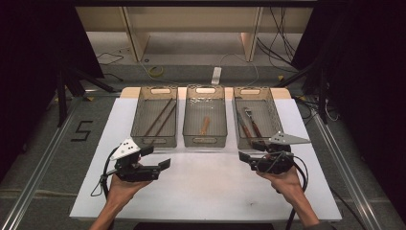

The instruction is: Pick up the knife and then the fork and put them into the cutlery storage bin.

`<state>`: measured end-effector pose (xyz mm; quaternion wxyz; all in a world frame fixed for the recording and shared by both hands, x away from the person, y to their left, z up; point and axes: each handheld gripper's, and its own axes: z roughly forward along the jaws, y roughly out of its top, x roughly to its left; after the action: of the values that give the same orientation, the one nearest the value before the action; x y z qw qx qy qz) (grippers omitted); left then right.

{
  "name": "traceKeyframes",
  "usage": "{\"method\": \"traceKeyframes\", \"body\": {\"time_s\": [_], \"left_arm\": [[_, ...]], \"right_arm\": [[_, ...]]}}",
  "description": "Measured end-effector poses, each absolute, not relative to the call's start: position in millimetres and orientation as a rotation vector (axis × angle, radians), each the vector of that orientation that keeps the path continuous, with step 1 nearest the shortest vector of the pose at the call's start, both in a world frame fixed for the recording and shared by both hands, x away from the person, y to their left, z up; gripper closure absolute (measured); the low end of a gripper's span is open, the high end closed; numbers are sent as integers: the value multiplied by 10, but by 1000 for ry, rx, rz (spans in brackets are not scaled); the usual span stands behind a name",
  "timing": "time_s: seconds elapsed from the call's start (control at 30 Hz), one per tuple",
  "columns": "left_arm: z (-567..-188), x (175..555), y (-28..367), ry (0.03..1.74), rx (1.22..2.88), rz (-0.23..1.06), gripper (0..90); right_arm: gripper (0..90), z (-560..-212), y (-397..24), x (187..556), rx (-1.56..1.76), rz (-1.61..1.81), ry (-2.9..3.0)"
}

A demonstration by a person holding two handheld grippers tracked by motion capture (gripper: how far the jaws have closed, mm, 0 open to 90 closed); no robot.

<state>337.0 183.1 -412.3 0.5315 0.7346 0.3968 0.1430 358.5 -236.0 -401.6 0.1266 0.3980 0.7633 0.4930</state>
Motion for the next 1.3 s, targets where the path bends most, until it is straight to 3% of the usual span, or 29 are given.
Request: {"method": "traceKeyframes", "body": {"time_s": [0.7,1.3], "left_arm": [[-4130,3346,1844,935,1753,318,151],[-4138,3342,1815,917,1775,297,151]], "right_arm": [[240,-4214,-2465,3187,1126,1482,2178],[224,-4275,-2474,3110,1139,1469,2166]]}}
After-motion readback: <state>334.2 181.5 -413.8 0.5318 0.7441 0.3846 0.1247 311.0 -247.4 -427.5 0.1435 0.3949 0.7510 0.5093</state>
